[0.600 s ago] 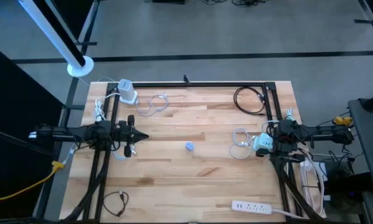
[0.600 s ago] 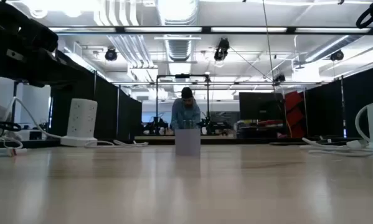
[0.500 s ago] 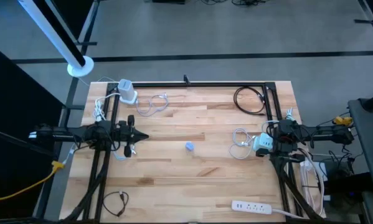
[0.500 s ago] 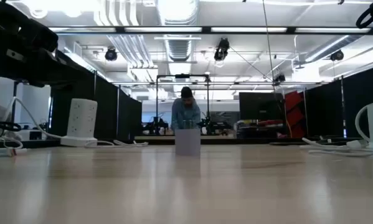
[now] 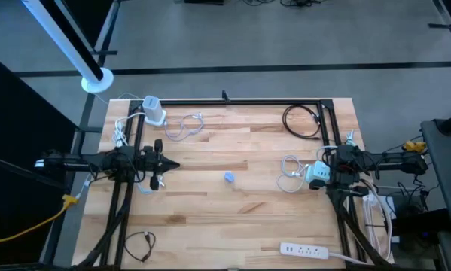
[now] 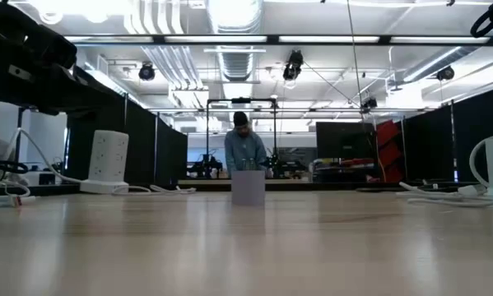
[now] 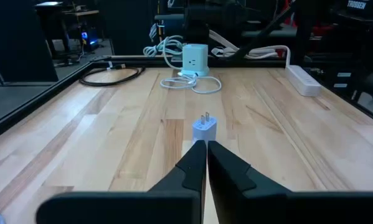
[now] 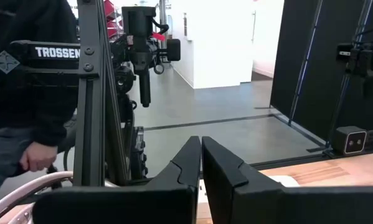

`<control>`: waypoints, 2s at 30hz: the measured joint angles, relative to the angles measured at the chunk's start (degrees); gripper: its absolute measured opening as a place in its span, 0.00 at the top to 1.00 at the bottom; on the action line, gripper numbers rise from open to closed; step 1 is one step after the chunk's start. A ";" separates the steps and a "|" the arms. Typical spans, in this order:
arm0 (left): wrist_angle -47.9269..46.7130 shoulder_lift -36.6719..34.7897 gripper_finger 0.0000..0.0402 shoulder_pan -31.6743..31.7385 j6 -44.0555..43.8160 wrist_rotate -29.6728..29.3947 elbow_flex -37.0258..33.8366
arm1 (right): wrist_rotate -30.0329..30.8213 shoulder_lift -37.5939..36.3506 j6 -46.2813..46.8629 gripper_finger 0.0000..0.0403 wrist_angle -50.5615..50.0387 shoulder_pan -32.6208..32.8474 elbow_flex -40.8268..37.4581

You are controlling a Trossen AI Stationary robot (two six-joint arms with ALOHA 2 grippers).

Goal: Insert USB

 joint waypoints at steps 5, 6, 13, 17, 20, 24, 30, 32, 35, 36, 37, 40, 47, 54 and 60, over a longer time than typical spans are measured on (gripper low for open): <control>0.01 0.00 0.99 -0.01 0.00 0.01 0.00 | 0.00 0.01 0.00 1.00 0.00 -0.01 0.01; 0.01 -0.02 0.99 -0.01 0.00 -0.01 -0.02 | 0.00 0.00 0.00 1.00 0.00 0.00 0.02; 0.01 -0.02 0.99 0.01 0.00 0.00 -0.02 | 0.00 0.00 0.00 1.00 0.02 -0.02 0.00; 0.01 0.00 0.99 -0.01 0.00 0.01 0.00 | 0.00 0.02 0.00 1.00 0.00 -0.02 0.02; 0.01 0.00 0.99 -0.01 0.00 0.01 0.00 | 0.00 0.02 0.00 1.00 0.00 -0.02 0.01; 0.01 0.00 0.99 -0.01 0.00 0.01 0.00 | 0.00 0.02 0.00 1.00 0.00 -0.02 0.01; 0.01 0.00 0.99 -0.01 0.00 0.01 0.00 | 0.00 0.02 0.00 1.00 0.00 -0.02 0.00; 0.01 -0.01 0.99 -0.01 0.00 0.00 -0.02 | 0.00 0.00 0.00 1.00 0.02 0.00 0.02; 0.01 -0.02 0.99 0.00 0.00 -0.01 0.00 | 0.00 0.02 0.00 1.00 0.00 -0.02 0.01; 0.00 -0.02 0.99 -0.01 0.00 0.01 0.00 | 0.00 0.02 0.02 1.00 0.01 -0.02 0.01; 0.01 -0.01 0.99 -0.01 0.00 0.01 -0.01 | 0.00 0.01 0.01 1.00 0.00 -0.02 0.02; 0.01 -0.02 0.99 0.00 0.00 0.01 -0.02 | 0.00 0.01 0.00 1.00 0.00 -0.01 0.01; 0.09 -0.02 0.99 0.02 -0.10 -0.06 0.00 | 0.00 0.02 0.00 1.00 0.02 -0.02 0.00; 1.32 0.00 0.99 0.11 -1.34 -0.87 -0.01 | 0.00 0.01 0.00 1.00 0.01 -0.01 0.00; 2.40 0.02 0.99 0.18 -2.41 -1.57 -0.02 | 0.00 0.00 0.00 1.00 0.01 -0.01 0.01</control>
